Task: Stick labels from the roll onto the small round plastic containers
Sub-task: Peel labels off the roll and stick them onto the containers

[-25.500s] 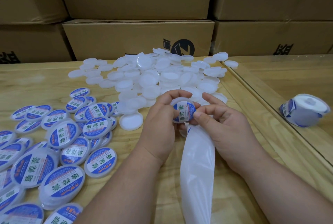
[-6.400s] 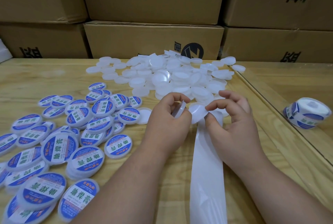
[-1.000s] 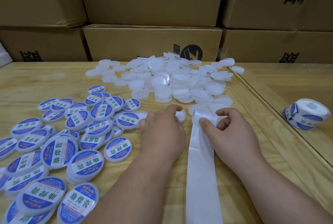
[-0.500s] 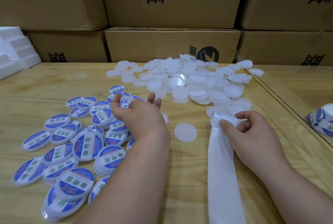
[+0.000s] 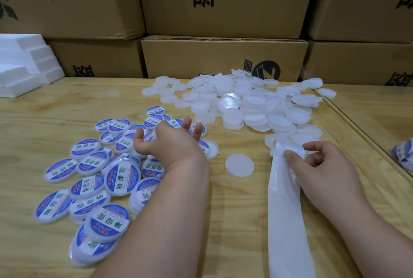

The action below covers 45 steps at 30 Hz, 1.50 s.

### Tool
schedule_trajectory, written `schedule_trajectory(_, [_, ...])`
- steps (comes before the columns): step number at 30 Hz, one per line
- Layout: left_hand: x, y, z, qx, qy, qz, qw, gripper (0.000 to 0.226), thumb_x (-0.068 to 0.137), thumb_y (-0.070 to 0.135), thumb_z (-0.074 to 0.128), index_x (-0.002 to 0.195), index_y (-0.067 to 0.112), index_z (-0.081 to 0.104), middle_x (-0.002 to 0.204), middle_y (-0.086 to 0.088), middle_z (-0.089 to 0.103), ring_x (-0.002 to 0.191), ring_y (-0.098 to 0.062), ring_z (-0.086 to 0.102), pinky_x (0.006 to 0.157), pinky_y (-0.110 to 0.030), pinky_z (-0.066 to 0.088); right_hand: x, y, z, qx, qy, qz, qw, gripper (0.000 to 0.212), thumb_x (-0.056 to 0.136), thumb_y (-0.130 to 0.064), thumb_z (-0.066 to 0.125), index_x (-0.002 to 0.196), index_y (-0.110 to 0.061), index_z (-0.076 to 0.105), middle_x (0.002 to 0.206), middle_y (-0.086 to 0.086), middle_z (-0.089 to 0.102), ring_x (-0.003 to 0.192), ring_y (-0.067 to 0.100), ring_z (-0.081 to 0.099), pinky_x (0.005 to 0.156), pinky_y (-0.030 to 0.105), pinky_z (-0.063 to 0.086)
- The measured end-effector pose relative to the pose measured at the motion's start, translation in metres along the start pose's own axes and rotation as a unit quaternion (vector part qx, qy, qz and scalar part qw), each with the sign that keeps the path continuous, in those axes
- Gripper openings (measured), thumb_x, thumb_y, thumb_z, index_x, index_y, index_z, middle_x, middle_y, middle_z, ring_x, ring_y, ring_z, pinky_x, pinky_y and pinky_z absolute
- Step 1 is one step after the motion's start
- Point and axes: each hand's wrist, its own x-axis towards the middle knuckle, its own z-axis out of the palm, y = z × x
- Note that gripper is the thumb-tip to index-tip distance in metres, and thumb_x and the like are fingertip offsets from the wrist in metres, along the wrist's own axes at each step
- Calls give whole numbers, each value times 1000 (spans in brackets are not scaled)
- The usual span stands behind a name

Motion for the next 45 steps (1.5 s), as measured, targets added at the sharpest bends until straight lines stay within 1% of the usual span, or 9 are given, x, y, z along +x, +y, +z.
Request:
schedule_trajectory(4, [-10,-4,0,24,-52,-7,998,45,94,9,42,124,41,34,107,-6,52,58,-22,67,48,-29,52,-1,0,0,-1,-1,-1,1000,34,81,-53,69,106,-33,57,69,-6,62,69,10,64,79,44,52])
schedule_trajectory(7, [-16,-11,-5,230,-203,67,949,34,91,12,44,110,40,49,72,12,65,51,-9,61,48,-28,48,-1,-1,-1,-2,-4,2,1000,34,81,-53,68,106,-34,56,70,-6,62,70,11,64,78,44,52])
schedule_trajectory(9, [-18,-15,-9,443,-340,158,814,23,91,21,48,101,41,54,65,21,63,55,-3,58,56,-30,47,-1,-2,-1,-3,-5,3,1000,34,81,-54,68,107,-34,56,71,-6,62,70,11,64,78,44,52])
schedule_trajectory(12, [-21,-23,-16,699,-434,201,532,26,90,38,58,116,43,57,100,19,63,94,-7,63,80,-35,54,-2,-3,-1,-5,-6,3,1000,34,83,-54,68,108,-34,56,70,-6,62,70,11,64,82,47,52])
schedule_trajectory(14, [-24,-25,-18,751,-430,168,473,45,87,42,65,131,39,54,124,10,58,117,-17,56,96,-41,52,-2,-3,-2,-6,-5,3,1000,34,83,-54,67,108,-33,57,70,-7,62,70,11,64,82,47,52])
schedule_trajectory(32, [-33,-42,-28,751,-477,218,401,63,92,44,62,149,32,37,147,-1,40,138,-24,32,109,-36,34,3,1,1,27,12,0,1000,35,83,-53,65,110,-34,53,72,-8,62,72,4,61,89,48,50])
schedule_trajectory(36, [-28,-47,-29,700,-457,193,514,69,79,43,79,137,42,44,128,8,44,121,-15,47,90,-26,40,3,5,1,51,5,-2,999,30,85,-46,66,110,-36,53,71,-10,64,64,-3,60,60,32,42])
schedule_trajectory(40, [-26,-53,-32,621,-444,189,618,30,90,23,67,111,42,55,91,13,57,71,3,52,56,-8,38,4,6,2,70,0,-17,997,26,89,-30,66,112,-35,53,78,-11,64,63,-5,59,55,28,38])
schedule_trajectory(45, [-31,-52,-31,547,-466,206,664,13,103,29,50,113,37,55,118,12,51,94,16,45,75,5,30,5,8,2,95,5,-53,994,30,91,-17,67,114,-32,55,85,-13,64,67,-8,59,55,11,41])
